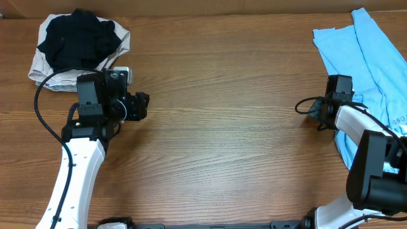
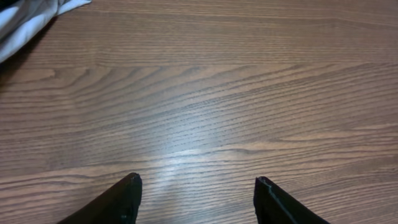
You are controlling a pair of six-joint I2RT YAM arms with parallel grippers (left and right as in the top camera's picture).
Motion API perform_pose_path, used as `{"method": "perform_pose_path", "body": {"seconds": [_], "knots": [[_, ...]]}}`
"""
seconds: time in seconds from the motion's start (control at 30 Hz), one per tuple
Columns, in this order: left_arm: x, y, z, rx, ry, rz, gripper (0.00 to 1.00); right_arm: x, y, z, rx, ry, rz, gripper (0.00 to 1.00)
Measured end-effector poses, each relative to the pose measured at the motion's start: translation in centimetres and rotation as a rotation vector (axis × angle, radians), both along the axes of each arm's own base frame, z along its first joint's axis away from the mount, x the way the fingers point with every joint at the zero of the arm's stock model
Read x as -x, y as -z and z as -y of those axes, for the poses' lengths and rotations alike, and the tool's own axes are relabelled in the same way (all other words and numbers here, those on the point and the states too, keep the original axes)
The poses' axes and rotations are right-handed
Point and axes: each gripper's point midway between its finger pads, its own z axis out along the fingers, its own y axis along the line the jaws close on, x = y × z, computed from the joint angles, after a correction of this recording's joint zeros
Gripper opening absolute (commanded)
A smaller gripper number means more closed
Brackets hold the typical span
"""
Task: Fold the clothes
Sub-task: 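Move the right gripper to the light-blue T-shirt edge and grasp it, then drag the light-blue T-shirt leftward to the table center with the right gripper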
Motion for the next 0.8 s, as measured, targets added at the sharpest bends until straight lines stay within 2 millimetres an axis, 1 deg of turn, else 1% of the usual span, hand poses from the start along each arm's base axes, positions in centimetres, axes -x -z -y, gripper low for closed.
{"method": "perform_pose_path", "body": {"seconds": [0.03, 0.2, 0.33, 0.4, 0.43, 0.5, 0.57, 0.63, 0.67, 0.7, 0.8], "knots": [[-0.1, 0.0, 0.0, 0.0, 0.0, 0.003, 0.56, -0.1, 0.0, 0.0, 0.001, 0.001, 0.006, 0.04], [-0.3, -0.3, 0.0, -0.001, 0.0, 0.016, 0.49, -0.6, -0.2, 0.1, 0.004, 0.005, 0.027, 0.04], [-0.6, -0.6, 0.0, -0.001, -0.001, 0.034, 0.39, -0.1, 0.0, -0.1, -0.006, 0.003, 0.003, 0.04], [-1.0, -1.0, -0.1, -0.003, -0.001, 0.059, 0.34, 0.5, 0.0, -0.6, -0.033, -0.007, -0.032, 0.04], [-1.3, -1.3, -0.1, -0.005, -0.002, 0.077, 0.33, 0.5, -0.2, -0.9, -0.047, -0.015, -0.043, 0.04], [-1.8, -1.8, -0.1, -0.007, -0.002, 0.109, 0.32, 0.5, -1.0, -2.2, -0.089, -0.058, -0.062, 0.04], [-2.4, -2.5, -0.2, -0.009, -0.002, 0.144, 0.32, 0.1, -2.8, -3.9, -0.13, -0.117, -0.062, 0.04], [-2.7, -2.9, -0.2, -0.01, -0.002, 0.169, 0.33, -0.6, -5.7, -6.2, -0.165, -0.191, -0.04, 0.04], [-2.9, -3.1, -0.2, -0.01, -0.003, 0.178, 0.33, -0.9, -7.6, -7.8, -0.184, -0.24, -0.023, 0.04], [-2.9, -3.2, -0.2, -0.01, -0.003, 0.182, 0.33, -1.1, -8.8, -8.8, -0.195, -0.271, -0.006, 0.04], [-3.0, -3.3, -0.2, -0.013, -0.005, 0.187, 0.33, -1.0, -13.1, -13.2, -0.24, -0.408, 0.036, 0.04]]}}
